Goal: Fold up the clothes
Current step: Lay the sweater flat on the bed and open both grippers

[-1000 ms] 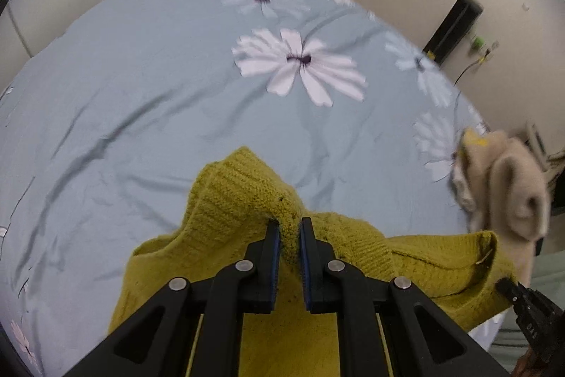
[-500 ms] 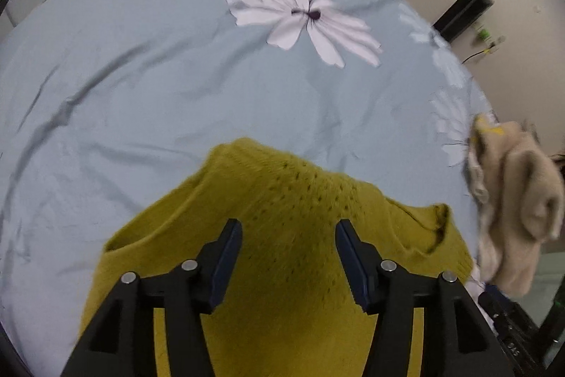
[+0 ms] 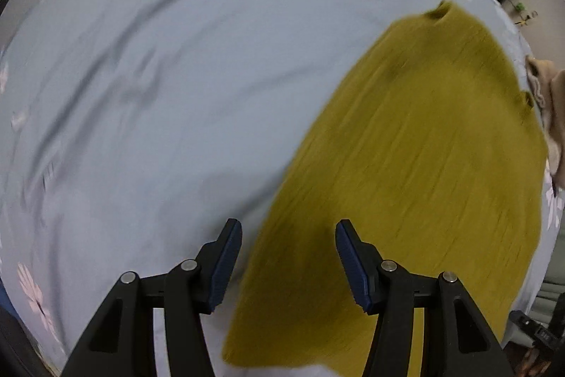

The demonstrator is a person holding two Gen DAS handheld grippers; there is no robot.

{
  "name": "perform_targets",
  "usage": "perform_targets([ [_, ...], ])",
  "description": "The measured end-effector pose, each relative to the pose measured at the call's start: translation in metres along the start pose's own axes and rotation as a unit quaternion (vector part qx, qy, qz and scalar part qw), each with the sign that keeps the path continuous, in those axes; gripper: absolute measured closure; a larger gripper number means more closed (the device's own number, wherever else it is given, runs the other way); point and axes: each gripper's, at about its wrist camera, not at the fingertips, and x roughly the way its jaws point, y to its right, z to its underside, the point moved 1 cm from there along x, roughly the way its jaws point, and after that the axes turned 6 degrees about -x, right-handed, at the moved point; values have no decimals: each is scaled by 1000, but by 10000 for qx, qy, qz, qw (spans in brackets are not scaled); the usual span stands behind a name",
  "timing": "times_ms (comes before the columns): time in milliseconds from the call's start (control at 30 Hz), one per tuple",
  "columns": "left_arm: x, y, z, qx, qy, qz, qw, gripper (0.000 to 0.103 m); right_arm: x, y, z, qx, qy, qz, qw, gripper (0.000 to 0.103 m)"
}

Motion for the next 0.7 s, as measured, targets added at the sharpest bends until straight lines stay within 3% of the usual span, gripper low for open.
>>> perform_targets([
  [200,21,-24,26,-169,-284,193,9993,44,21,-25,28,151,20,-547,9984,53],
  [333,19,-31,34,-361,-237,370,9984,50,34,-33,44,365,47,-607,9975,53],
  [433,15,-30,36,-395,-301,415,9979,69,39,-35,51,610,94,-680,9958,53],
  [500,10,-27,36,-391,-322,399,9979,88,41,-39,49,728,143,-712,9947,55],
  [600,-3,-19,35,-273,-305,257,9988,92,32,-51,46,760,153,-592,9952,87],
  [700,-25,-10,35,-2,-274,32,9996,92,16,-62,41,565,202,-448,9972,91],
])
